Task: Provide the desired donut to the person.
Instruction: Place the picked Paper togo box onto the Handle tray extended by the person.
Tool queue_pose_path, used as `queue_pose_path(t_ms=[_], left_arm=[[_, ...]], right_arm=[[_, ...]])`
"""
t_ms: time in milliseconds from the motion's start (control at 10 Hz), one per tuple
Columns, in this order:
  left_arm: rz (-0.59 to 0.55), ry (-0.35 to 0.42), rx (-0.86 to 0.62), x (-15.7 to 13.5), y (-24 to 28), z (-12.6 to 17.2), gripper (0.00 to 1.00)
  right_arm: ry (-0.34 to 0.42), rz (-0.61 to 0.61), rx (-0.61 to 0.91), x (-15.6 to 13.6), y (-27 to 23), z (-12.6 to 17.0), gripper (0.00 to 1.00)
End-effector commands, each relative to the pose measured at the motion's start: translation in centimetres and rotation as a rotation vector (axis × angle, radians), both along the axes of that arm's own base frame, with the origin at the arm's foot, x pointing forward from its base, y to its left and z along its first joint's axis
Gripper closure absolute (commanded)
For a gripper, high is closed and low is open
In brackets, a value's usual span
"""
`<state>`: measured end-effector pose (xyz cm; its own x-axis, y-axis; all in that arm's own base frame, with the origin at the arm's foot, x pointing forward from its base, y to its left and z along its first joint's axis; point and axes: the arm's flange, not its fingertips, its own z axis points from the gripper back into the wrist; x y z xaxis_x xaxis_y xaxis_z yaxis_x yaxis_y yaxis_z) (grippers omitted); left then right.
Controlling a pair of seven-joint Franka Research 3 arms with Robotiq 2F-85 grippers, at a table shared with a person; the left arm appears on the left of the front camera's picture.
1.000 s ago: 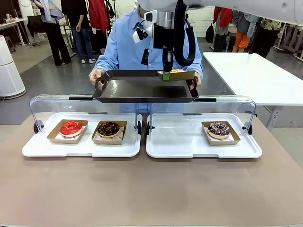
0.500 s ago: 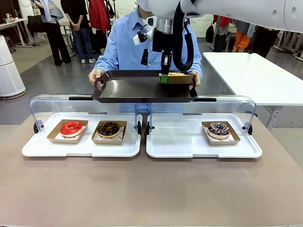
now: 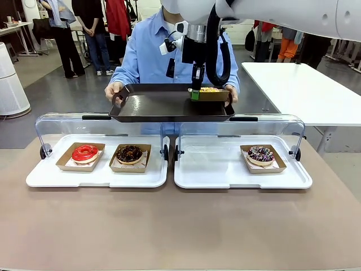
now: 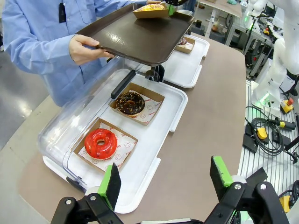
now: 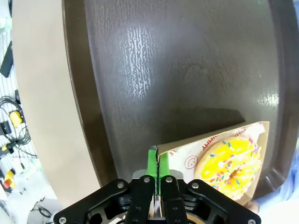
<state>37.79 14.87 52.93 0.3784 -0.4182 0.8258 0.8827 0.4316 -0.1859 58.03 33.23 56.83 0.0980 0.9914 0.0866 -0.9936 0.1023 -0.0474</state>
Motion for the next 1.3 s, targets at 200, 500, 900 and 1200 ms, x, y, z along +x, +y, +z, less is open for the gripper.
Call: queue_pose_path(t_ms=[200,500,900,1200], left_arm=[[-0.005,-0.013,-0.017,0.02,0.01,0.13,0.00],[-0.005,-0.013,-0.017,0.02,0.01,0.13,0.00],[-0.005,-0.013,-0.017,0.02,0.01,0.13,0.00],[-0.005,-0.013,-0.017,0.02,0.01,0.13,0.00]], right_arm=[[0.026,0.033,0.038,0.42,-0.21,0.35,0.00],[0.029,0.041,0.027,0.14,0.00,0.68,0.16],[0.054,0.051,0.008,-0.12,0.13,0.82,0.00],[0.084,0.083,0.001,0.00,0.17,0.79,0.00]])
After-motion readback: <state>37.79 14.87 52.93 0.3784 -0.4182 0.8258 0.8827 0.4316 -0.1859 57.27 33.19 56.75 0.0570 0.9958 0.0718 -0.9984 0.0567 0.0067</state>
